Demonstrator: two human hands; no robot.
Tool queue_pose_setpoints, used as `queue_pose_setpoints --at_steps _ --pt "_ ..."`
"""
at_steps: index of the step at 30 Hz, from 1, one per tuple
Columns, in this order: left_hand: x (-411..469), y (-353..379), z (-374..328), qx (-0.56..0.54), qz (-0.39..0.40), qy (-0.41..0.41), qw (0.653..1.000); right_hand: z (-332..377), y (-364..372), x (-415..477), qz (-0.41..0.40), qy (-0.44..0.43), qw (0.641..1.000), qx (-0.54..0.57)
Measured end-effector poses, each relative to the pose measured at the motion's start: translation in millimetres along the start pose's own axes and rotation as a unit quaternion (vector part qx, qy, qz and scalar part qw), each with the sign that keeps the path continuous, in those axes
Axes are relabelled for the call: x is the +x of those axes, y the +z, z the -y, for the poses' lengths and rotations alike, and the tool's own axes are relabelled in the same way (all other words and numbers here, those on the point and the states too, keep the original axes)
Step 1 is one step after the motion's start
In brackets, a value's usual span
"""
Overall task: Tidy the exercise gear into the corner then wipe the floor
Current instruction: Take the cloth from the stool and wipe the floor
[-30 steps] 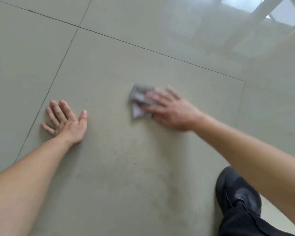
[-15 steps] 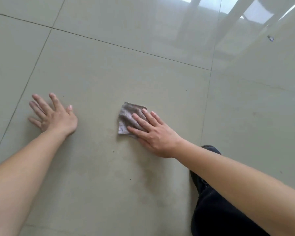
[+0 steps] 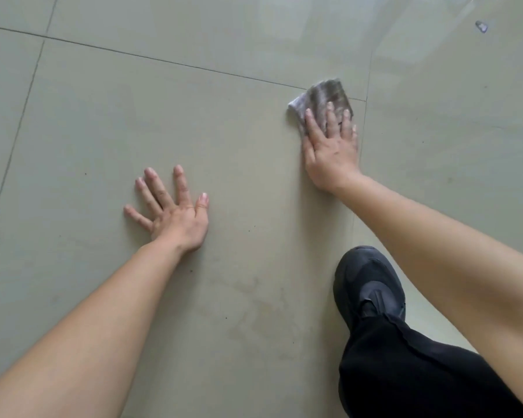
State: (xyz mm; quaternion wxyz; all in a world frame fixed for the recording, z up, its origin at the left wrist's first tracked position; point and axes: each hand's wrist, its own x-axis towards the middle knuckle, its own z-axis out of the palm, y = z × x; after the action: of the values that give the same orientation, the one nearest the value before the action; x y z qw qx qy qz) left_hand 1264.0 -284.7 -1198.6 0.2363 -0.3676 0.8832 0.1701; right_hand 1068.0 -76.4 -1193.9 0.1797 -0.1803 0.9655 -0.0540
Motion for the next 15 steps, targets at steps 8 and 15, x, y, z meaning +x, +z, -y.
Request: queue_pose_setpoints --at_steps 8,15 --pt "0 -3 -2 -0.003 0.008 -0.004 1.0 -17 17 -79 0.11 -0.435 0.881 -0.152" --pt "1 1 -1 0.006 -0.007 -0.008 1.0 -88 -40 24 0.05 0.123 0.991 -0.007"
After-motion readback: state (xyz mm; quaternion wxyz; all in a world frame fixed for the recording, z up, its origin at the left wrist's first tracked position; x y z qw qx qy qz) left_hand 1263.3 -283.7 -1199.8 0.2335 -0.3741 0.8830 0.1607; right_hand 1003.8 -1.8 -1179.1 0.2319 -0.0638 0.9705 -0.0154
